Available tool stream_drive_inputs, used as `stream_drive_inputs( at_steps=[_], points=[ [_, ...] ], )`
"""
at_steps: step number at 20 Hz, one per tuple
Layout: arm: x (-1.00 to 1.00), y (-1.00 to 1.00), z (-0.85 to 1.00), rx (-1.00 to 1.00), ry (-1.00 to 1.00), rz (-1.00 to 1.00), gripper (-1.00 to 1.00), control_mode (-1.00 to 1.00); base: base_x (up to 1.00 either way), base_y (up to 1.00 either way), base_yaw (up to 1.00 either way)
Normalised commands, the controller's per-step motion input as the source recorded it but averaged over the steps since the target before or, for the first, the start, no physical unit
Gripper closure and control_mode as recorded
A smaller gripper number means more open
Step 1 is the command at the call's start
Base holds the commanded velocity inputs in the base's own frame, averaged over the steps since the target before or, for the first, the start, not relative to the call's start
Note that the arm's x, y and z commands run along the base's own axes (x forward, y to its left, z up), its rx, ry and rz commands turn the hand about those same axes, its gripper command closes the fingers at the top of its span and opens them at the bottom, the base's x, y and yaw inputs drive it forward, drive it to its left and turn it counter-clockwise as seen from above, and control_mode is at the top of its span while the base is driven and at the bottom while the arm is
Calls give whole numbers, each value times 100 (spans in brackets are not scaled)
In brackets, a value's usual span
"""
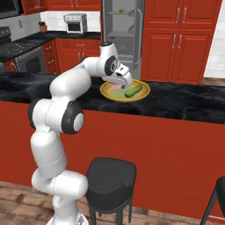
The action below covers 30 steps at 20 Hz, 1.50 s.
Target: Take the cheese, steak, and cucumber from the fridge and place them on the plate on the dining counter to create an appetizer plate.
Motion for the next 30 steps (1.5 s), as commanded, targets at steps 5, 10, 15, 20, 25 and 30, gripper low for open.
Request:
stream_drive_inputs(
  at_steps=[5, 10, 15, 20, 25, 30],
  points=[
    [32, -9, -18, -4, 0, 0, 100, -100, 0, 0, 0],
    [26, -13, -7, -5, 0, 0, 100, -100, 0, 0, 0],
    [0, -3, 0, -5, -2, 0, -100, -100, 0, 0, 0],
    [-6, 0, 0, -2, -7, 0, -100, -100, 0, 0, 0],
    [-3, 0, 7, 0, -8, 0, -100, -100, 0, 0, 0],
    [-52, 8, 66, 0, -23, 0, -100, -100, 0, 0, 0]
  ],
)
